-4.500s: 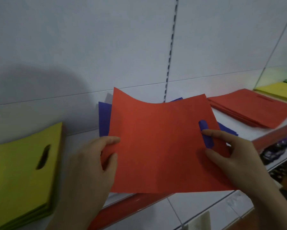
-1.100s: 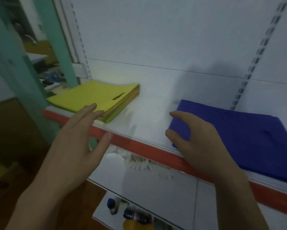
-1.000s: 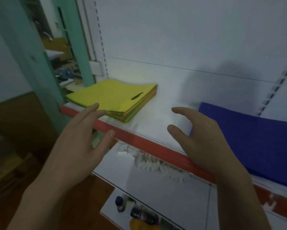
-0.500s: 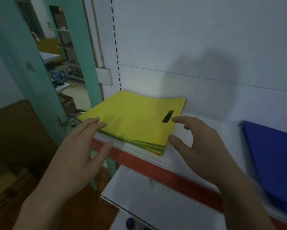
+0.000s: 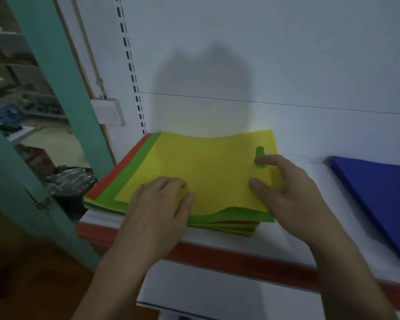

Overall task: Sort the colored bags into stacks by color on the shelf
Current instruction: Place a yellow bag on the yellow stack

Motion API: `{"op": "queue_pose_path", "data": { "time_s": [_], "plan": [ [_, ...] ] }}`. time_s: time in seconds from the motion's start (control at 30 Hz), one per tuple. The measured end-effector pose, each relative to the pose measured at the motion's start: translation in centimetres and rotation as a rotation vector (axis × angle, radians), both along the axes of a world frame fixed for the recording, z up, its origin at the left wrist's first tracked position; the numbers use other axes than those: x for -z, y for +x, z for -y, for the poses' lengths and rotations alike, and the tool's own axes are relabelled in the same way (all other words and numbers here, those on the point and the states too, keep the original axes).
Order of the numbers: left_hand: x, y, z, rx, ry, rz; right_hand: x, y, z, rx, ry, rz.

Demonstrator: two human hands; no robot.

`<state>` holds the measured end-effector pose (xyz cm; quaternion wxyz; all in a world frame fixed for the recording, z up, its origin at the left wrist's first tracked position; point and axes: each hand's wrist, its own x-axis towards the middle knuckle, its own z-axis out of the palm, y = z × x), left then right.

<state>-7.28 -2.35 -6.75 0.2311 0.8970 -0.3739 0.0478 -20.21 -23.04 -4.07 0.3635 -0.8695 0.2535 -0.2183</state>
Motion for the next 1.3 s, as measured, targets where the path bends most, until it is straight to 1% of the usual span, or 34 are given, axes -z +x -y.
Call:
{"op": "queue_pose_path", "data": {
  "time_s": [0.07,0.13,0.23,0.3,0.47,0.53,0.67,0.73,0.8,0.97,1.07,1.13,1.3],
  "plan": [
    [-0.5,1.0,-0.5,0.084,-0.009,-0.063,0.1,0.1,-0.4,0.083,-0.007,0.070],
    [-0.9,2.7,-1.8,0.096,-0.037,-0.088,0.1,0.1,-0.9,0.135,-0.019,0.070],
    [-1.3,5.5,-3.6,0.010,-0.034,-0.041,0.1,0.0,-1.5,0.192,0.007,0.084],
    [-1.0,6.5,-4.1,-0.007,0.017,-0.077,0.2,-0.4,-1.7,0.241,0.019,0.095],
    [-0.4,7.2,-3.9,-0.094,0.074,-0.054,0.9,-1.7,-2.9,0.306,0.043,0.119],
    [-0.6,7.7,-3.7,-0.092,0.113,-0.042,1.1,-1.9,-3.3,0.322,0.039,0.132],
    [-1.4,9.0,-3.4,-0.032,0.100,-0.170,1.5,-1.9,-4.2,0.338,0.026,0.144],
    [-2.0,9.3,-3.5,0.007,0.086,-0.189,1.6,-1.9,-4.6,0.348,0.022,0.165],
    [-2.5,8.9,-3.6,0.030,-0.005,-0.184,1.4,-2.0,-5.1,0.359,0.021,0.220],
    [-3.4,6.5,-2.7,0.117,-0.364,-0.149,0.5,-4.2,-5.6,0.416,0.023,0.388],
    [-4.2,4.7,-1.1,0.188,-0.438,-0.152,0.3,-7.0,-5.1,0.492,0.026,0.462],
    [-4.4,3.1,0.7,0.247,-0.478,-0.153,0.5,-9.6,-4.5,0.555,0.022,0.470],
    [-4.1,-3.2,6.1,0.376,-0.639,-0.306,0.6,-17.3,-2.7,0.714,-0.009,0.452]
  ]
}}
